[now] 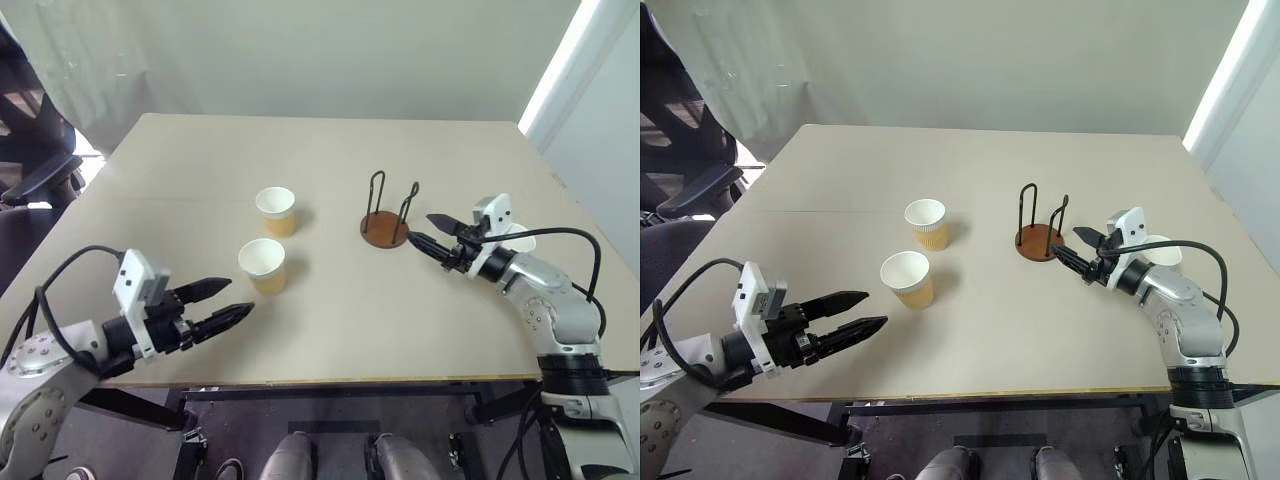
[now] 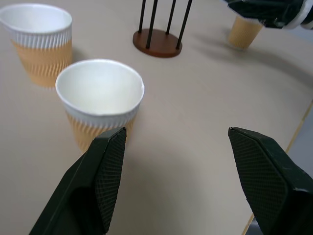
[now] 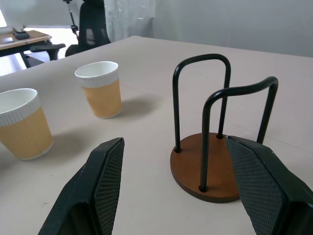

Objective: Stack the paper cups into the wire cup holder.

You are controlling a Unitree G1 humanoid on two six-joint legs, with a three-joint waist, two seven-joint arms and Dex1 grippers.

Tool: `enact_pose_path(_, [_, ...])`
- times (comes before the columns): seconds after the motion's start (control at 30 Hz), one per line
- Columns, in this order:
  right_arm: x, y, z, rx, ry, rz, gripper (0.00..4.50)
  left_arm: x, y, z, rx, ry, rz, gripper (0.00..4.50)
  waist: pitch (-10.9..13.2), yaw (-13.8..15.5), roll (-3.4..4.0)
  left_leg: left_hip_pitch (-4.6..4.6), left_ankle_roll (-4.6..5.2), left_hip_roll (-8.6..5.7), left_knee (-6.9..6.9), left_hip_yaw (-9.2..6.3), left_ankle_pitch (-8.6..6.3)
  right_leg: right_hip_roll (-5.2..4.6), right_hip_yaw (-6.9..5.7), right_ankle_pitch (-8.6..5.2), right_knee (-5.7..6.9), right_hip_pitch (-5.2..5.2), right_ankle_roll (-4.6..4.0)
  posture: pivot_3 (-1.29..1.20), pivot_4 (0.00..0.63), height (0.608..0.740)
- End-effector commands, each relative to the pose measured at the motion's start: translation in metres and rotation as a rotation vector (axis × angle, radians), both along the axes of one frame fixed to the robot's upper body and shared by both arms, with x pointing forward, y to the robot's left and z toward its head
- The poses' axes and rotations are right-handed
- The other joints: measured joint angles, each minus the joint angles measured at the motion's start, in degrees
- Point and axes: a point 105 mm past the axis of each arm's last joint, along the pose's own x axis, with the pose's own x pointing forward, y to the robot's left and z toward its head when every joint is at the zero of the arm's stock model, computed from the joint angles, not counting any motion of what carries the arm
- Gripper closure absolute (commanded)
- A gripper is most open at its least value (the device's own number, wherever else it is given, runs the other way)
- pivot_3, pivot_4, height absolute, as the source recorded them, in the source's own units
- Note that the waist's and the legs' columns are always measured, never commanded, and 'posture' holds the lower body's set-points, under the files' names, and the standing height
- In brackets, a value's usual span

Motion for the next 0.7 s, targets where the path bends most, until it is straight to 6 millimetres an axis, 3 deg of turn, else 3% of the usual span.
enact_pose_path(0.03, [-0.004,0.005,0.012,0.016,-0.049,-0.002,1.12,0.000,-0.005,0.017,-0.014,-0.090,-0.028,0.96,0.0,0.0,0.00,0.00,0.00,0.00,0.00,0.00,0.00,0.00,0.00,0.00,0.01,0.00,0.00,0.00,0.150,0.740])
enact_pose_path(0.3, [-0.001,0.015,0.006,0.017,-0.039,-0.040,1.12,0.012,0.004,0.054,-0.045,-0.279,0.058,0.96,0.0,-0.1,0.00,0.02,0.10,0.04,0.01,0.00,0.06,0.04,0.00,0.01,0.04,0.00,0.00,0.00,0.150,0.740])
enact_pose_path(0.7, [0.017,0.032,-0.017,-0.088,0.020,-0.167,1.12,0.015,0.003,0.041,-0.012,-0.254,0.068,0.96,0.0,-0.2,0.01,0.06,0.09,0.15,0.01,0.00,0.05,0.14,-0.01,0.03,0.04,0.01,-0.03,0.00,0.150,0.740])
